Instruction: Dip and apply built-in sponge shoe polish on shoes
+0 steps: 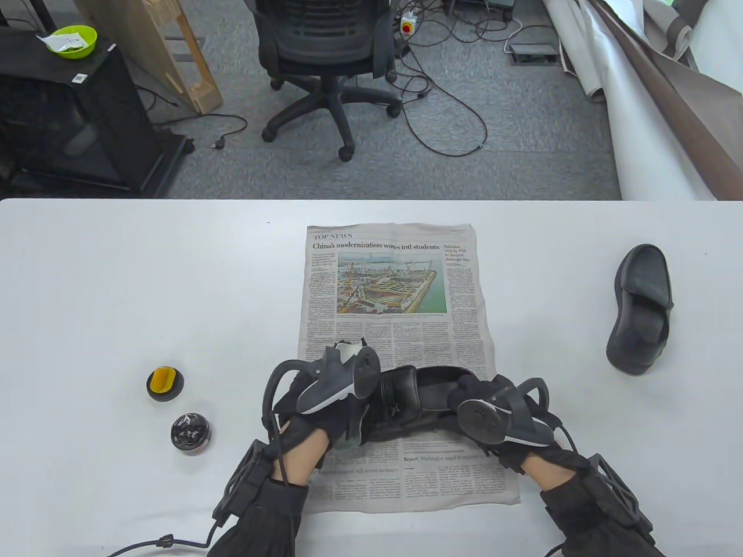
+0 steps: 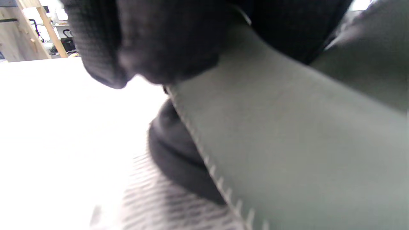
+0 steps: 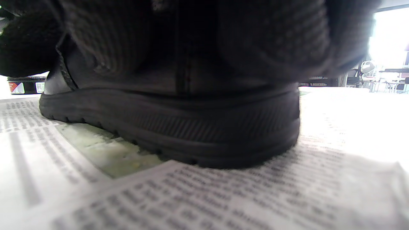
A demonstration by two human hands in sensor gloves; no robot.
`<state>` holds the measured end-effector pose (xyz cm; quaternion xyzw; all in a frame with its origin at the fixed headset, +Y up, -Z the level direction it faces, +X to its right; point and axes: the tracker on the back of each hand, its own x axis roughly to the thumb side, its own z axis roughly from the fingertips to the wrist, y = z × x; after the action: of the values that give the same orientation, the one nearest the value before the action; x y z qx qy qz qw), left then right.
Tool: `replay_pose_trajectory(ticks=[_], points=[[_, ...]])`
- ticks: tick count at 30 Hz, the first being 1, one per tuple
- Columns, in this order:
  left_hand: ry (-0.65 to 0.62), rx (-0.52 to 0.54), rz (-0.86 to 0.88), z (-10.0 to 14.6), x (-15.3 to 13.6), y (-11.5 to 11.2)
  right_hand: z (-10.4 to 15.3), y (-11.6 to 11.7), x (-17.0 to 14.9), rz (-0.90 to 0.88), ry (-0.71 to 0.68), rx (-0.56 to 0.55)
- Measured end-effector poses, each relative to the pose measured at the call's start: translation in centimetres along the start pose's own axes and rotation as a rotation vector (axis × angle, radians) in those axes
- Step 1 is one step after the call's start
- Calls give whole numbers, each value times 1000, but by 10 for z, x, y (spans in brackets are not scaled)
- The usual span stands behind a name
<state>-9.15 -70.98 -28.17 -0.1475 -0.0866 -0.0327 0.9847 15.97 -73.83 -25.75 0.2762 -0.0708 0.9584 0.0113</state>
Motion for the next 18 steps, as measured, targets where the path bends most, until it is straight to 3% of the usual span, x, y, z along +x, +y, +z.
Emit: replay_pose_trajectory(ticks=[5, 9, 13, 16, 18], points=[[65, -92, 32, 0, -18, 1, 0, 0, 0, -1, 2, -2], [24, 43, -20, 5, 0, 5, 0, 0, 0, -2, 2, -2], [-138, 259, 178, 17, 39, 14, 0, 0, 0, 2, 6, 0], [-183, 286, 272, 19, 57, 16, 0, 0, 0, -1, 4, 0], [-244, 208, 238, 18, 68, 10, 0, 0, 0, -3, 3, 0]])
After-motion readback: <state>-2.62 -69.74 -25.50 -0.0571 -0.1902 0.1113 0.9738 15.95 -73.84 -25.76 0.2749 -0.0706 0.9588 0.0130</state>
